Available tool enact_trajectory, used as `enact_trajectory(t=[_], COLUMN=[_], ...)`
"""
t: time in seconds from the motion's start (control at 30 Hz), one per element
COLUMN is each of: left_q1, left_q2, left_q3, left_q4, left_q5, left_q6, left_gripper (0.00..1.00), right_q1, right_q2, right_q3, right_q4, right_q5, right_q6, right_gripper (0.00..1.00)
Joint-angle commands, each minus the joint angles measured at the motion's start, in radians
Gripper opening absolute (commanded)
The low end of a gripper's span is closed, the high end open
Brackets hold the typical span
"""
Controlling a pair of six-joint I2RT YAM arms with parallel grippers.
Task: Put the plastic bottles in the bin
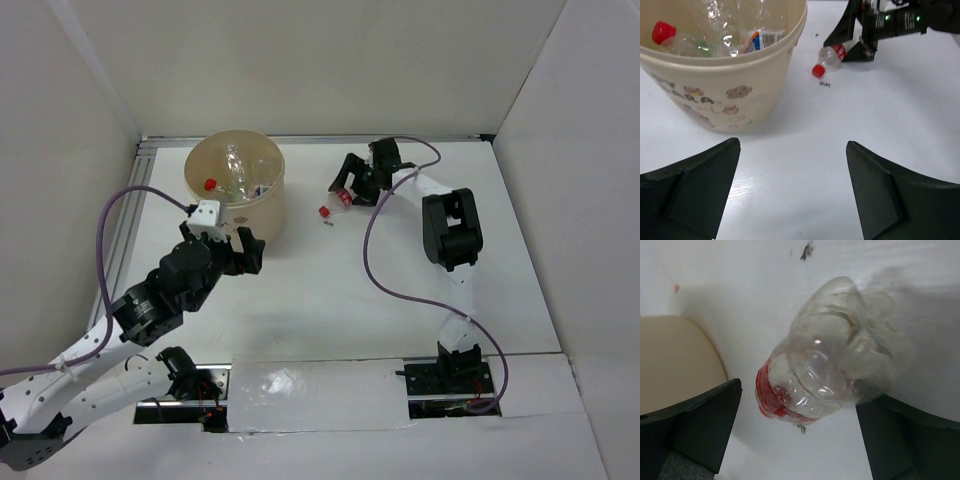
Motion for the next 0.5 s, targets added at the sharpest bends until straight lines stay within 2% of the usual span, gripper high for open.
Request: enact_trajectory(t=[0.0,0.13,0.17,0.27,0.3,0.33,0.4,0.47], left_q1=[-0.026,-0.026,-0.026,-0.026,-0.026,-0.026,-0.026,-0.026], left_q2=[-0.048,-0.074,-0.084,-0.106,-0.106,-0.106,-0.115,-0.115], left_q3=[-0.012,-0.013,-0.013,-0.045,-0.075,-0.097,-0.170,-0.221], left_q4=[-0.091,-0.146,-0.146,-0.156,-0.156,-0.156,-0.156,-0.146], left_q5=[-0.064,-0.064,-0.073,-0.063,-0.063,-0.031,0.003,0.059], left_q6=[-0.123,-0.163,-0.173,-0.183,-0.183,-0.197,-0.229,-0.284], left_gripper=[1.00,1.00,1.00,1.00,1.00,1.00,1.00,1.00], right_q1=[0.009,0.029,0.029,0.029,0.029,0.029,0.029,0.017], right_q2=[0.054,0.080,0.080,0.089,0.089,0.074,0.045,-0.013], right_q3=[0.046,0.066,0.066,0.066,0.056,0.056,0.042,0.059], right_q4=[0.039,0.039,0.039,0.051,0.051,0.062,0.062,0.071], right_q5=[0.202,0.269,0.269,0.282,0.270,0.250,0.203,0.099], right_q6=[0.076,0.095,0.095,0.071,0.058,0.020,-0.049,-0.147], right_gripper=[1.00,0.89,0.79,0.60,0.47,0.40,0.26,0.22])
